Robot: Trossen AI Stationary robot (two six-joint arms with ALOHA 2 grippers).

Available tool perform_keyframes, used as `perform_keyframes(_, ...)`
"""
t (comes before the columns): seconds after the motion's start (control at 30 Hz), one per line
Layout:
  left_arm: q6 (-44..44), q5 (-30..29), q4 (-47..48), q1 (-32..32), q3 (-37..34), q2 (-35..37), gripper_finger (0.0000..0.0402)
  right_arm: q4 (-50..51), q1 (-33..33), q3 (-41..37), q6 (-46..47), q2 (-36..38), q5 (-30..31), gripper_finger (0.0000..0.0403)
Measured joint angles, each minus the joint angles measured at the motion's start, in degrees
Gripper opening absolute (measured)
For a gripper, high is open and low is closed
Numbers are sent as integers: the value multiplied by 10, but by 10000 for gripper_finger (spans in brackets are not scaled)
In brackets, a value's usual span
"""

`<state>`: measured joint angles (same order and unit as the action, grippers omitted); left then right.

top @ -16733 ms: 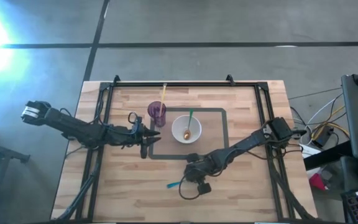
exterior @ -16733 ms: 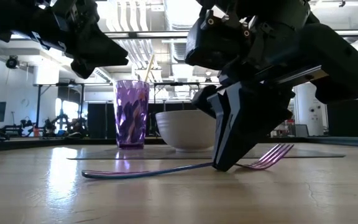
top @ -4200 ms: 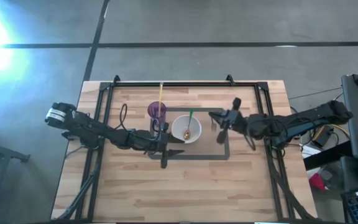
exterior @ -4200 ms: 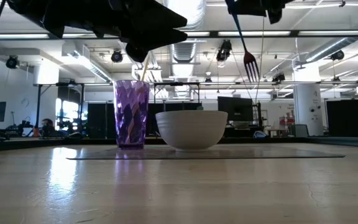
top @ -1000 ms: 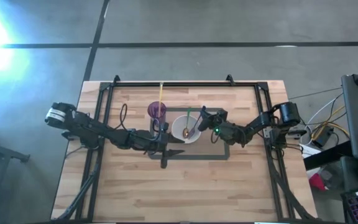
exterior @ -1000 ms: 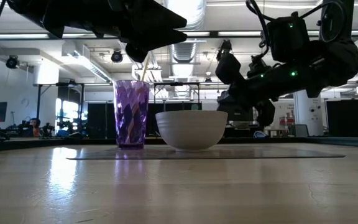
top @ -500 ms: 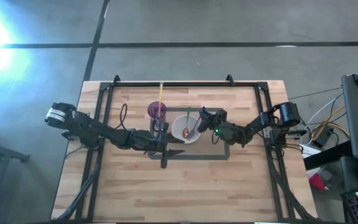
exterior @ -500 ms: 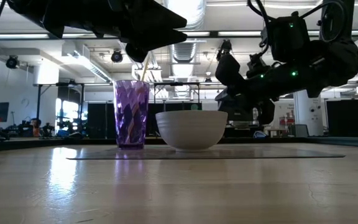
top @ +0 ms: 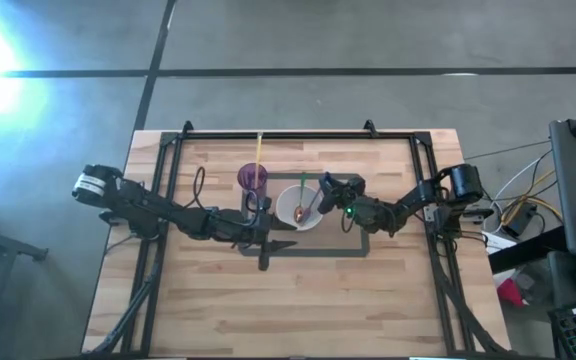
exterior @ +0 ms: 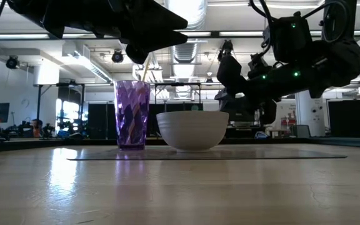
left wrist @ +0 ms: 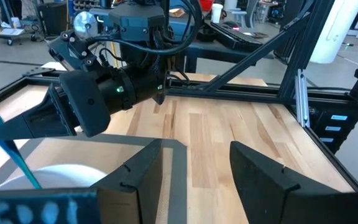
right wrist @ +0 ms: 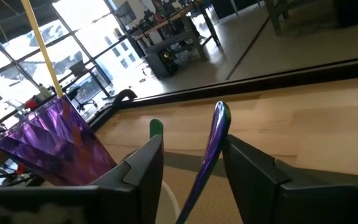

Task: Pick & Place Utensil
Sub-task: Put the blue fork into the white bowl on the brown placemat, then return to Home Position

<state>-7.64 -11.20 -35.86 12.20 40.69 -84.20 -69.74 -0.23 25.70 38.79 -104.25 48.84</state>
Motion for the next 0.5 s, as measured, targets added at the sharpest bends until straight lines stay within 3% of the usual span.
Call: perform_keyframes(0.5,-3,0,25,0,0,12,179,0,0,-17,2,15,0,189)
